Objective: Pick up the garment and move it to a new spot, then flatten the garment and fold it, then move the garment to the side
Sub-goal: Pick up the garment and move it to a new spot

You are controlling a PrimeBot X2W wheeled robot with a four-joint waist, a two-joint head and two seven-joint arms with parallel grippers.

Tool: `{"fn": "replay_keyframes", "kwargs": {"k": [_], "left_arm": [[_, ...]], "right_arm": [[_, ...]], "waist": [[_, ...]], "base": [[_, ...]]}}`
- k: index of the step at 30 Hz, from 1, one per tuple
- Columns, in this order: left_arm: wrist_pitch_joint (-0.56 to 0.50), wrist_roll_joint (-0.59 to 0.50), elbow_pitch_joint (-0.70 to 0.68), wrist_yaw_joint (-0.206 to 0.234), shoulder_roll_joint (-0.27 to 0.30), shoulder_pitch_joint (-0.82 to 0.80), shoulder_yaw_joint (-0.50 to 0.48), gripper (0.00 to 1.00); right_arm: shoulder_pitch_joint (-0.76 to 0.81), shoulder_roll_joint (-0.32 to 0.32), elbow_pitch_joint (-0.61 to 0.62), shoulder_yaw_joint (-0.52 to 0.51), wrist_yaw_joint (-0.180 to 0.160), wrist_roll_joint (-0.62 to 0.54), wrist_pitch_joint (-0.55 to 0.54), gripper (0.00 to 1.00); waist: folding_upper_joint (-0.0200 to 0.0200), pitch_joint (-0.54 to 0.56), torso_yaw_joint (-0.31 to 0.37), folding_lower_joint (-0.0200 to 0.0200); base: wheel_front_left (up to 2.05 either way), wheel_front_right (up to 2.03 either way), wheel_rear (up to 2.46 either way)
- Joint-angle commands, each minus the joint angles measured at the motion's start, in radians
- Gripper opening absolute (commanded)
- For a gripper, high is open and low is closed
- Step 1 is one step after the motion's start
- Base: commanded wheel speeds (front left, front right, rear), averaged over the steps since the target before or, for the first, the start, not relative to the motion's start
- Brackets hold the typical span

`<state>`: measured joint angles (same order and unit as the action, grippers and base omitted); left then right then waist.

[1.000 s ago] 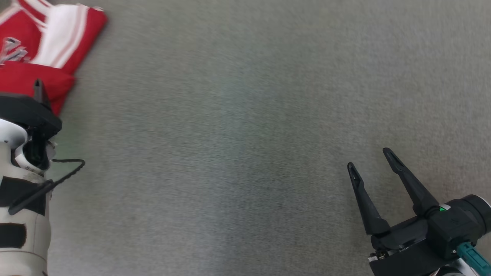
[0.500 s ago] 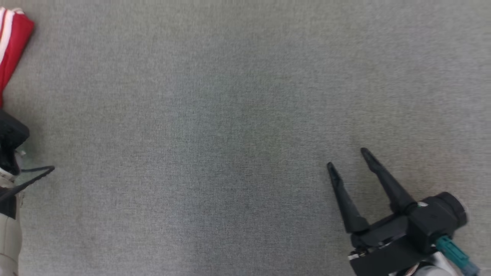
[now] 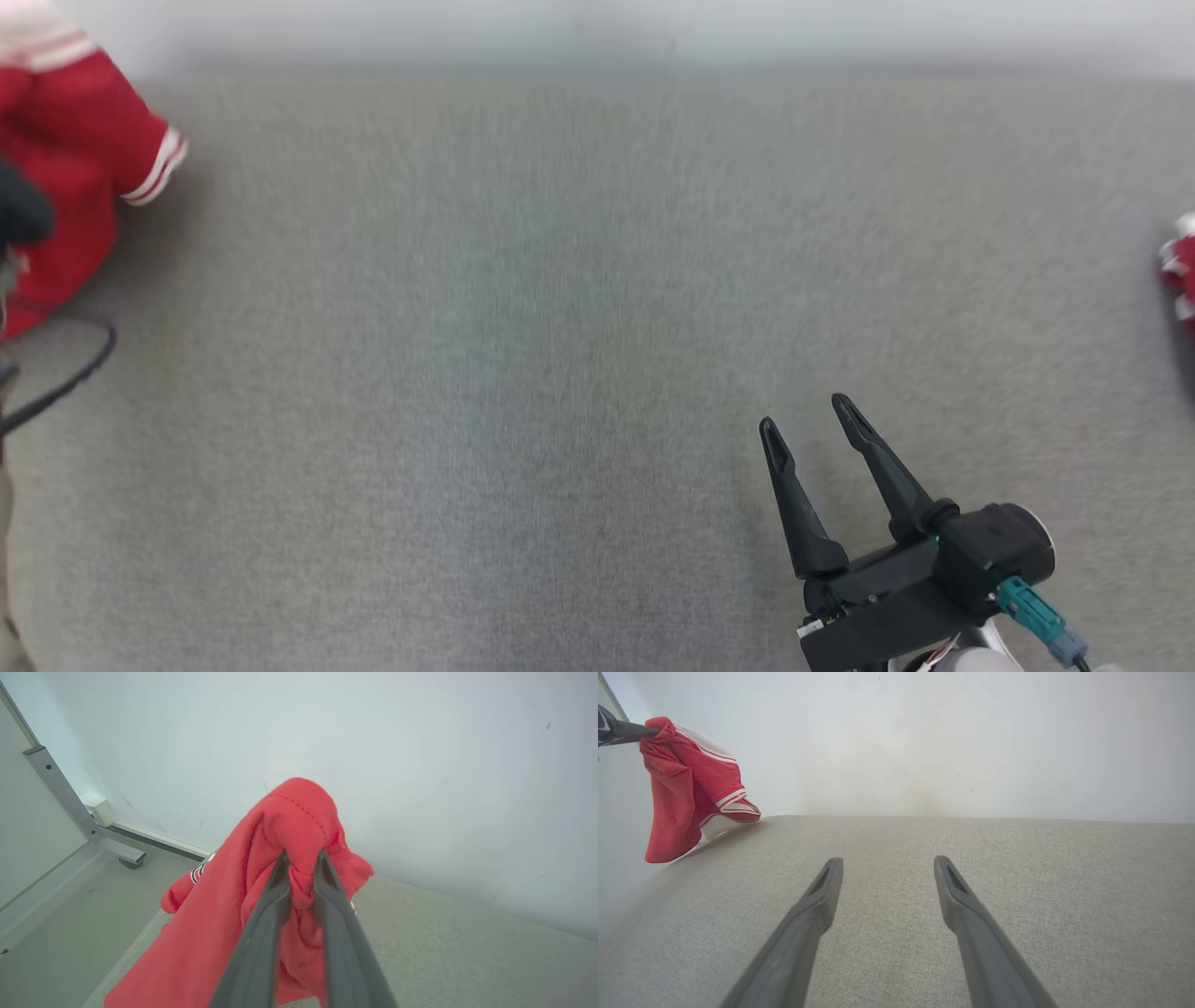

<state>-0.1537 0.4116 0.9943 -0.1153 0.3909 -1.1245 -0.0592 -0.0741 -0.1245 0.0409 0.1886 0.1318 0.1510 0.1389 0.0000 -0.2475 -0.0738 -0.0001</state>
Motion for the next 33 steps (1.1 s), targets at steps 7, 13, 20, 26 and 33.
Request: {"fn": "replay_keyframes", "kwargs": {"k": [7,13,20,26,33], "left_arm": [[-0.045,0.081,-0.309,-0.015,-0.08,-0.007,0.105,0.0],[-0.096,0.173,-0.578,-0.015,-0.132,0.071,0.171,0.0],[-0.113,0.16,-0.824,0.021,-0.207,0.247,0.245,0.0],[-0.064,0.227,-0.775,0.044,-0.297,0.426,0.28,0.0],[0.009,0.171,-0.515,0.087,-0.32,0.535,0.35,1.0]], "right_arm": [[0.031,0.032,-0.04,-0.029,-0.002,0.003,0.037,1.0],[0.031,0.033,-0.039,-0.036,-0.002,-0.006,0.037,1.0],[0.017,0.051,-0.042,-0.035,-0.002,0.003,0.048,1.0],[0.011,0.063,-0.058,-0.026,-0.002,0.007,0.065,1.0],[-0.011,0.069,-0.08,-0.011,-0.002,0.014,0.075,1.0]], "waist": [[0.0,0.219,0.116,0.0001],[0.0,0.219,0.212,0.0001],[0.0,0.174,0.356,0.0001],[0.0,0.143,0.429,0.0001],[0.0,0.135,0.448,0.0001]], "base": [[0.0,0.0,0.0],[0.0,0.0,0.0],[0.0,0.0,0.0],[0.0,0.0,0.0],[0.0,0.0,0.0]]}}
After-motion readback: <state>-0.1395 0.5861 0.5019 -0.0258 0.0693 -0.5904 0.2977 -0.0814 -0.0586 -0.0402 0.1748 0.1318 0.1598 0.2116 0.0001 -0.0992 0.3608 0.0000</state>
